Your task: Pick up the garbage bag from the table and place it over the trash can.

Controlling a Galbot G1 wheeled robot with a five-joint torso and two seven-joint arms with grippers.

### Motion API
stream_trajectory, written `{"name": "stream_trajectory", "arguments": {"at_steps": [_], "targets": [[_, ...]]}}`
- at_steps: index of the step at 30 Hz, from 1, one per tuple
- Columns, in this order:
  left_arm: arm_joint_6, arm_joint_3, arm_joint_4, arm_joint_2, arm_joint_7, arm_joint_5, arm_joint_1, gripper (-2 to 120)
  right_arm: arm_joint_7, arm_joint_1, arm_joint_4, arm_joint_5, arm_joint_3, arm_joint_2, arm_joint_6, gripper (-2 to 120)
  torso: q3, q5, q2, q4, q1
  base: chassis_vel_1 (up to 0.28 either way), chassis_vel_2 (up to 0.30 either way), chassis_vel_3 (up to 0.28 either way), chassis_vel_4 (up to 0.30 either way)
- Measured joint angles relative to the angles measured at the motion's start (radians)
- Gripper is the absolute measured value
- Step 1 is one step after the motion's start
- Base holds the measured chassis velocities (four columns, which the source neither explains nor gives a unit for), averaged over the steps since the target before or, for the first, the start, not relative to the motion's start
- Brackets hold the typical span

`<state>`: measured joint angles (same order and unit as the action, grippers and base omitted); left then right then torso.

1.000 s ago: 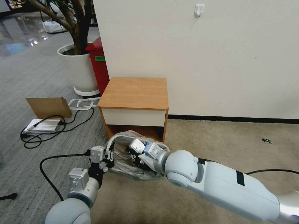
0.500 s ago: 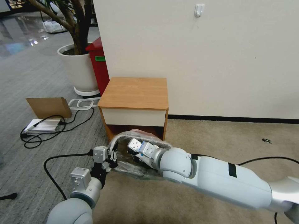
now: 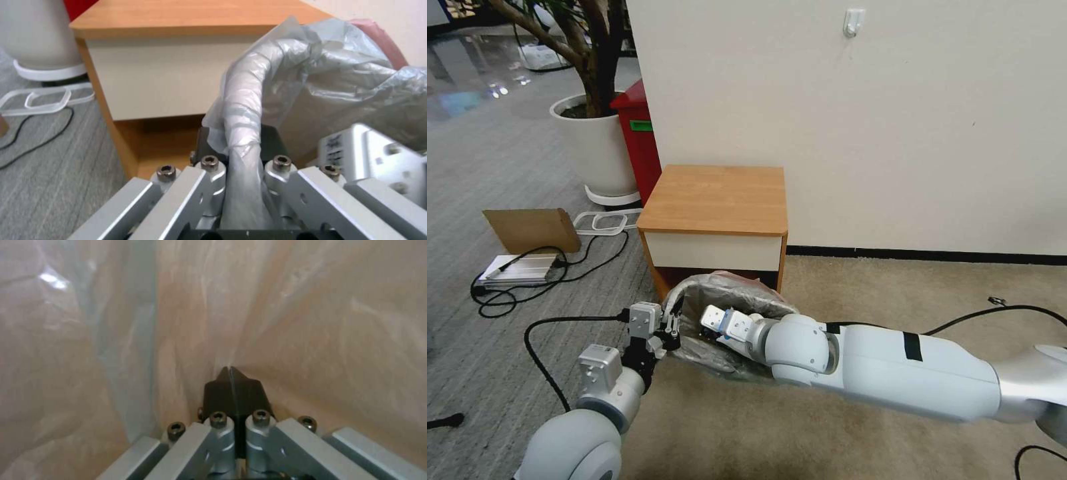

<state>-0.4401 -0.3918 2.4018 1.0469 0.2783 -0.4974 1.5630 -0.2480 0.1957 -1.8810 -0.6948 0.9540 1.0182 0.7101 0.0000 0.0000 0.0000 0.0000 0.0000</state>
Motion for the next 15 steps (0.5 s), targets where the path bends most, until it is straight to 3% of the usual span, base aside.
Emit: {"name": "stream_trajectory", "arguments": {"at_steps": [15], "targets": [[0.0, 0.01, 0.015, -0.013, -0.034, 0.027, -0.026, 6, -0.069, -0.012, 0.071, -0.086, 0.01, 0.049, 0.0, 0, 0.0, 0.0, 0.0, 0.0, 0.0, 0.0, 0.0, 0.0, 0.0]]}}
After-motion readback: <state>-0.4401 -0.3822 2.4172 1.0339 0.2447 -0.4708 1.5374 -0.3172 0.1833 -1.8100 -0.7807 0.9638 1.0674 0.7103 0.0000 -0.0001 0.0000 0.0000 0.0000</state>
